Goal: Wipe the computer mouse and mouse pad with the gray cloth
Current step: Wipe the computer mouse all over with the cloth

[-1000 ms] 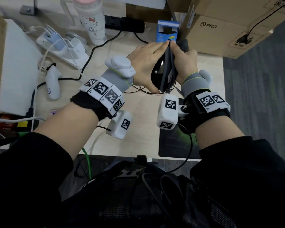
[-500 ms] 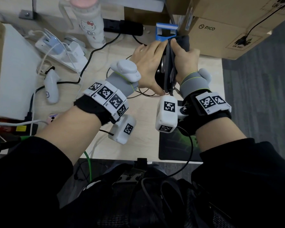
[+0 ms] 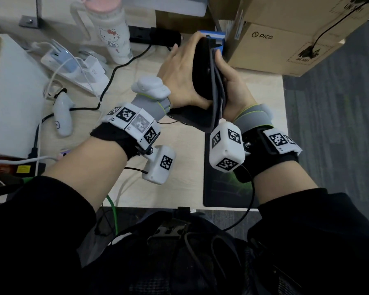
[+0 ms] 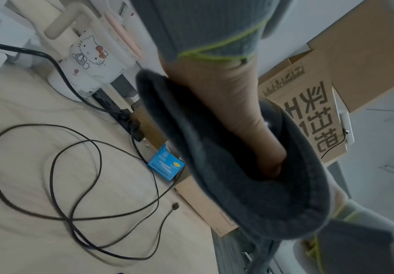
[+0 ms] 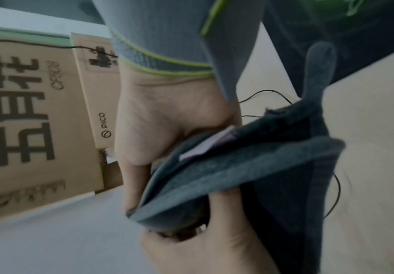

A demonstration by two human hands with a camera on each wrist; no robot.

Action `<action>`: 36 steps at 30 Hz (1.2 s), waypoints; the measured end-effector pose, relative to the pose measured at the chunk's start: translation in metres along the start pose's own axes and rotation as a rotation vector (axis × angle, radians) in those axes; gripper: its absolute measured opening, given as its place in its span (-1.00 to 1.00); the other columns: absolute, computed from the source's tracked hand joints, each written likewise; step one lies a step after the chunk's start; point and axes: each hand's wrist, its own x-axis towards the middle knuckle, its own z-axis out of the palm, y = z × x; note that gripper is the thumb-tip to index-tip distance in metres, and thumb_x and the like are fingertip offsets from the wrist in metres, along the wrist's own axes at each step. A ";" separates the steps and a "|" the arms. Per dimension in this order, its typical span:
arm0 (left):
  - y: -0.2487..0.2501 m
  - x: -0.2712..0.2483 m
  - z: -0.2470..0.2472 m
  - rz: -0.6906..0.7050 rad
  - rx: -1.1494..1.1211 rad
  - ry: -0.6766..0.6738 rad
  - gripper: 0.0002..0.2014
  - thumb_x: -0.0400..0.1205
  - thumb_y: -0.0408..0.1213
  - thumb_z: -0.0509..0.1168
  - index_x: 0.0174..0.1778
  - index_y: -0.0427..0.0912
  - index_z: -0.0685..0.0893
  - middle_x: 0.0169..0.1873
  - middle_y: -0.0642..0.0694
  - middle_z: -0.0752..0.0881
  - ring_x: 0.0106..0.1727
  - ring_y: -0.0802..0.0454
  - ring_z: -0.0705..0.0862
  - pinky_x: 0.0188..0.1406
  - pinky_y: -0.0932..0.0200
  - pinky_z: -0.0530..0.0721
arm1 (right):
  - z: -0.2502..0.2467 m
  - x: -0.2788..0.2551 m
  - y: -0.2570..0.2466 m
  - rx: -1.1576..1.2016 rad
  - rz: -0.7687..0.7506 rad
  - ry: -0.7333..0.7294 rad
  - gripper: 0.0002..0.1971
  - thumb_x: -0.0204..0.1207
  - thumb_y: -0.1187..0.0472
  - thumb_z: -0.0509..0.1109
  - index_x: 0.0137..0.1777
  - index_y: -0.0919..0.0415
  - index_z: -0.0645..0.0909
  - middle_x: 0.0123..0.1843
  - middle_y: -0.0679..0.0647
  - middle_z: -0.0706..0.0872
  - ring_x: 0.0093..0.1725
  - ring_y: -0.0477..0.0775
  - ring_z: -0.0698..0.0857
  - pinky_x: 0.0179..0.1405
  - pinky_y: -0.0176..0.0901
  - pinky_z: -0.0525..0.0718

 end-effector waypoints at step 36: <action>-0.018 -0.016 0.013 -0.232 -0.414 0.151 0.06 0.03 0.05 0.53 0.44 -0.21 0.27 0.13 -0.01 0.56 0.17 0.00 0.62 0.05 0.37 0.59 | -0.004 -0.006 0.009 -0.286 -0.126 -0.077 -0.84 0.65 0.36 0.22 -0.07 0.35 0.63 -0.29 0.07 0.81 -0.26 0.01 0.78 -0.12 -0.20 0.77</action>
